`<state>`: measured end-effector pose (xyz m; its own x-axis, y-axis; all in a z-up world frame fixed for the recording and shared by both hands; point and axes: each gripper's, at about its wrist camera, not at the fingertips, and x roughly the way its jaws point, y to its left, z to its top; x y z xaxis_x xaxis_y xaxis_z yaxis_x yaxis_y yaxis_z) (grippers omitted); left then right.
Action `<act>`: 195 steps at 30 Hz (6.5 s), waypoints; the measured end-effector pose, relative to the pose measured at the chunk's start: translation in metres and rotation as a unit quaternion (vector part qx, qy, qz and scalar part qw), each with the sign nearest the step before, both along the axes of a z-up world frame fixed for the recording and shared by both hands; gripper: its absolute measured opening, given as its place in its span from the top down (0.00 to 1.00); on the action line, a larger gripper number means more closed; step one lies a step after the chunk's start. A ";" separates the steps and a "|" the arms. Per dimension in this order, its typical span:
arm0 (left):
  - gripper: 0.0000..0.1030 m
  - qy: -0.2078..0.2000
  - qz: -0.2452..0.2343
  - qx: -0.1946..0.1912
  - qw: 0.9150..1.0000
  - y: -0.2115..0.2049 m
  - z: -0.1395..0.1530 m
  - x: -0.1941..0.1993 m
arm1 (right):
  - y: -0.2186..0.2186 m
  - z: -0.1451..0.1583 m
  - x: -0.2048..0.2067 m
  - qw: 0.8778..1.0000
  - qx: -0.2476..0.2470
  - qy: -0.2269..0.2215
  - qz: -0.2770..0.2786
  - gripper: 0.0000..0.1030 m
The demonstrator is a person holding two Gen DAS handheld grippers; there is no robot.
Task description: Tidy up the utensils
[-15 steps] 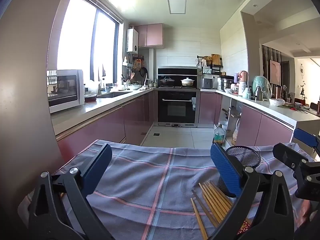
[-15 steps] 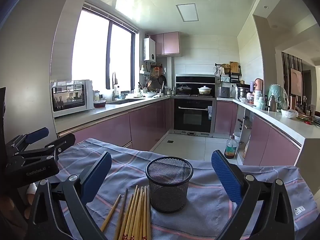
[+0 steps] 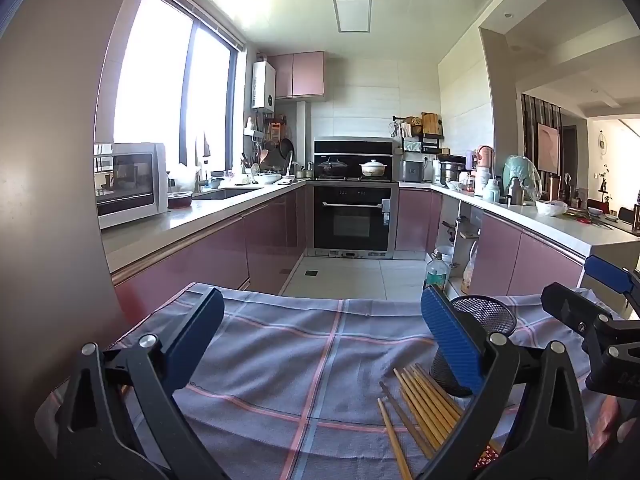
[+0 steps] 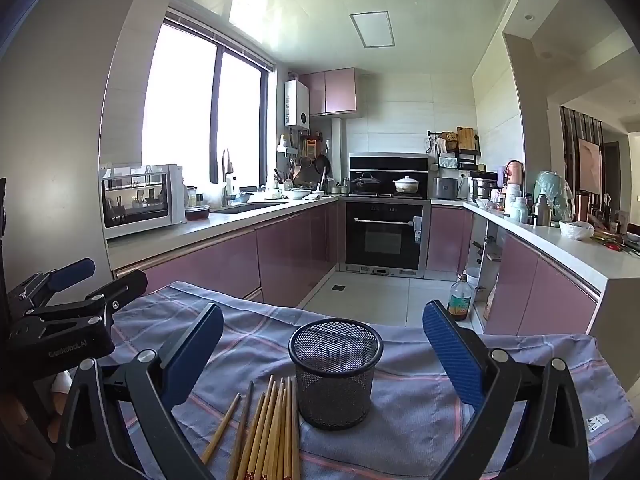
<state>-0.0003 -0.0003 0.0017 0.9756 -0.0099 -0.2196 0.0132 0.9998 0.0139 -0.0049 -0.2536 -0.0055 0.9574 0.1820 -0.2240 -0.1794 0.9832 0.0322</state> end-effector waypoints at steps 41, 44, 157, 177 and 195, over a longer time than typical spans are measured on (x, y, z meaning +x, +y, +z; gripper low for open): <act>0.06 0.002 -0.006 -0.011 1.000 -0.002 -0.006 -0.004 | 0.002 -0.001 -0.001 1.000 0.000 -0.002 -0.002 0.06; 0.06 0.003 -0.007 -0.010 1.000 -0.002 -0.006 -0.003 | 0.003 -0.001 -0.001 1.000 0.000 -0.002 -0.002 0.06; 0.44 0.309 -0.133 0.040 0.941 -0.050 -0.131 0.071 | 0.017 -0.108 0.080 0.941 -0.069 0.315 0.105 0.70; 0.82 0.335 -0.141 0.023 0.931 -0.045 -0.138 0.082 | 0.034 -0.114 0.101 0.931 -0.071 0.340 0.115 0.92; 0.93 0.291 -0.198 -0.046 0.935 -0.022 -0.079 0.077 | 0.000 -0.035 0.060 0.960 0.005 0.234 0.155 0.95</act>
